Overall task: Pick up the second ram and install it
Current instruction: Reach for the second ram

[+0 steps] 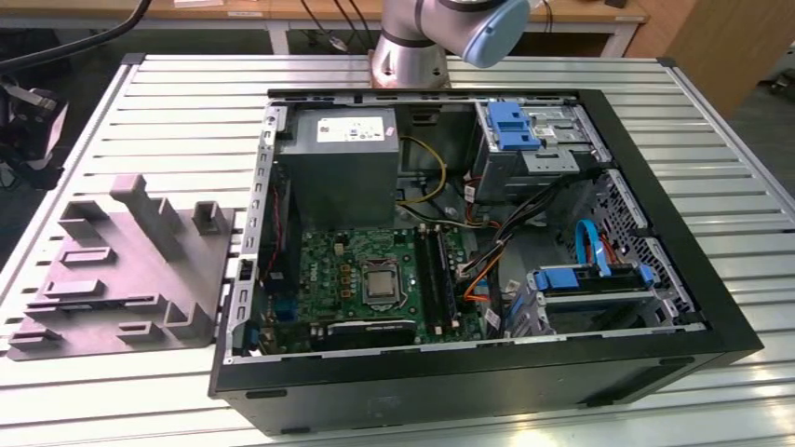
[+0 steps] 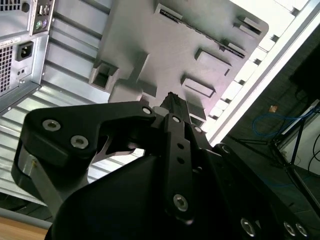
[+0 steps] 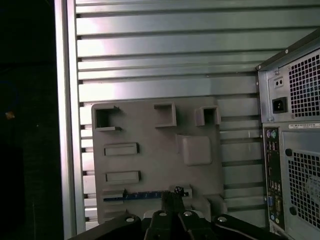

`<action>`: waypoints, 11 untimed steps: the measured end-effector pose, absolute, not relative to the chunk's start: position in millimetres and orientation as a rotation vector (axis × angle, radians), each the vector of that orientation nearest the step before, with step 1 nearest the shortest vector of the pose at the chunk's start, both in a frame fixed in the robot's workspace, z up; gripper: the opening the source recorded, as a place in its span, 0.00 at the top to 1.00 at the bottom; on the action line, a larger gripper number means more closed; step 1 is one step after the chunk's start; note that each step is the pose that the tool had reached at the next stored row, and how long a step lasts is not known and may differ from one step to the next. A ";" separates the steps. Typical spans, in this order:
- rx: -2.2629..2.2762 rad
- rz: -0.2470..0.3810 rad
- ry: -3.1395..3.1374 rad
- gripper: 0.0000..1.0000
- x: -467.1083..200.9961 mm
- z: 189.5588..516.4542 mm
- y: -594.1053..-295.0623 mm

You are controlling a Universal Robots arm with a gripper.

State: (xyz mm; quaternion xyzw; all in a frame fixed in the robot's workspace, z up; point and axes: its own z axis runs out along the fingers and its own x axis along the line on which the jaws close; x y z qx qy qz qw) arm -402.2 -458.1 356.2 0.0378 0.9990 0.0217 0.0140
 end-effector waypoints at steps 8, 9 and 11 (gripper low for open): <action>0.118 0.068 3.111 0.90 -418.3 345.9 -467.4; 0.118 0.068 3.111 0.90 -419.4 344.5 -469.0; 0.118 0.068 3.111 0.90 -420.6 341.8 -472.9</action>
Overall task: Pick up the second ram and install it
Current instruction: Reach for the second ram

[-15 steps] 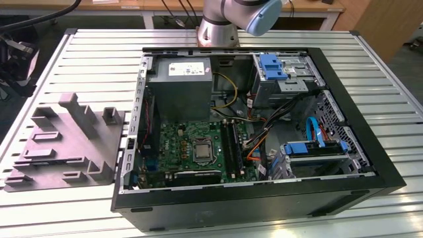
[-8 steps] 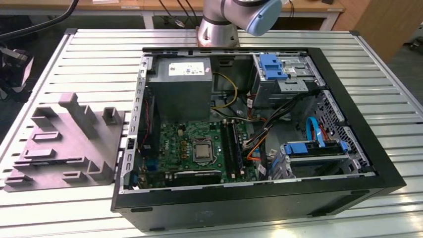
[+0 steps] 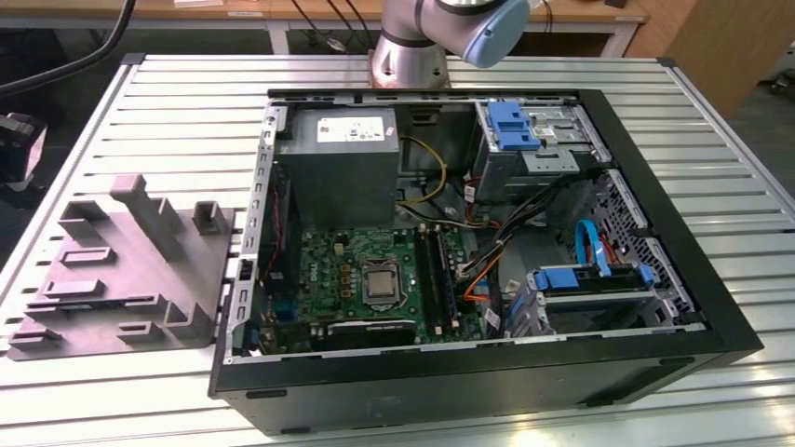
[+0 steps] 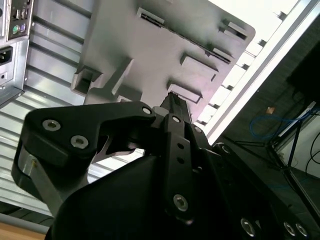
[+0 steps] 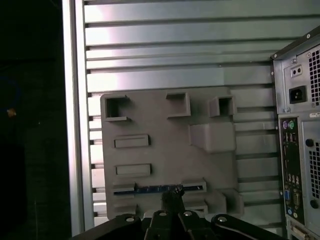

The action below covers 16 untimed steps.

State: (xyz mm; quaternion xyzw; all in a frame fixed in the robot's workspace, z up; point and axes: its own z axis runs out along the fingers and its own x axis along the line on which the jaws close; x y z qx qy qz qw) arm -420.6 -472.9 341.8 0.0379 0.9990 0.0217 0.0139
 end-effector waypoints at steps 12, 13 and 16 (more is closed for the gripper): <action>0.118 0.068 3.116 0.90 -425.8 320.8 -486.1; 0.118 0.068 3.117 0.90 -426.0 319.3 -486.8; 0.118 0.067 3.119 0.90 -426.6 315.2 -488.8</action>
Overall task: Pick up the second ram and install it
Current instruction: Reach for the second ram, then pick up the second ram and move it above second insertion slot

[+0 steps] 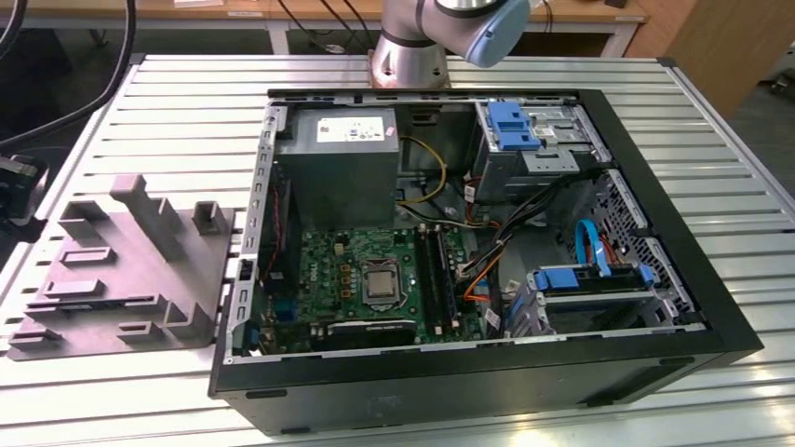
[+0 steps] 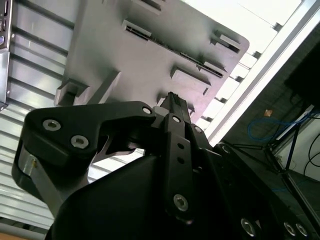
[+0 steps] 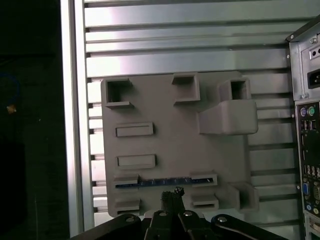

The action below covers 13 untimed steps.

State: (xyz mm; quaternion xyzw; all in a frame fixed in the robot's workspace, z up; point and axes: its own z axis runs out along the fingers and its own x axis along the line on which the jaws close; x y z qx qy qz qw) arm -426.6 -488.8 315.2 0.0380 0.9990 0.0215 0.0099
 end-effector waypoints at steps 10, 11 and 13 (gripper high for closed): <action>0.119 0.067 3.120 0.90 -427.0 308.3 -492.8; 0.119 0.067 3.120 0.90 -427.0 308.3 -492.8; 0.118 0.067 3.120 0.90 -427.0 308.2 -492.9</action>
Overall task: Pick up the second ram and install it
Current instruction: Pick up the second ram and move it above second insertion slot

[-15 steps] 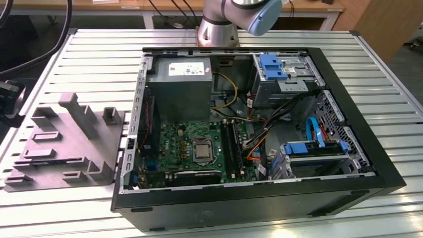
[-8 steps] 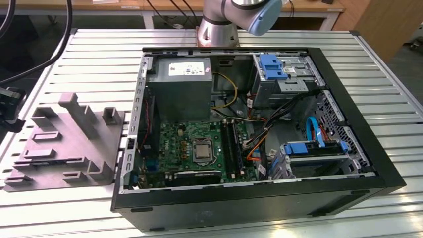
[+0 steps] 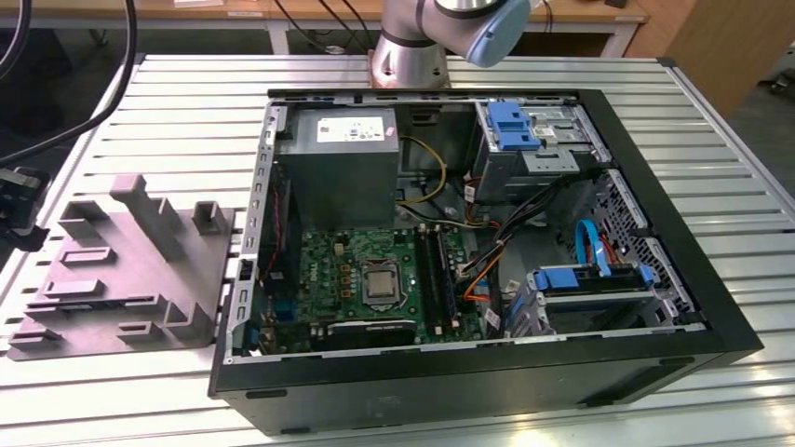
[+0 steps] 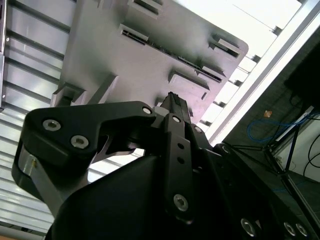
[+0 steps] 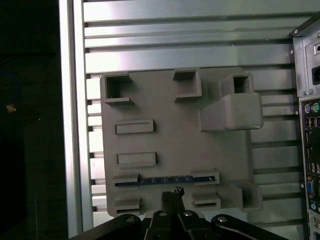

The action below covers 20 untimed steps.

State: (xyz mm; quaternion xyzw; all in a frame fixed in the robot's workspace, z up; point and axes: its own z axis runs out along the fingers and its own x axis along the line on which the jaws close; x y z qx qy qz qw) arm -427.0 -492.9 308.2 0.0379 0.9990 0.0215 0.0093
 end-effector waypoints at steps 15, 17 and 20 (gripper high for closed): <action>-0.068 0.069 3.124 0.90 -427.0 306.8 -492.8; -0.124 0.069 3.123 0.90 -427.0 306.4 -492.8; -0.210 0.070 3.120 0.90 -427.0 305.6 -492.8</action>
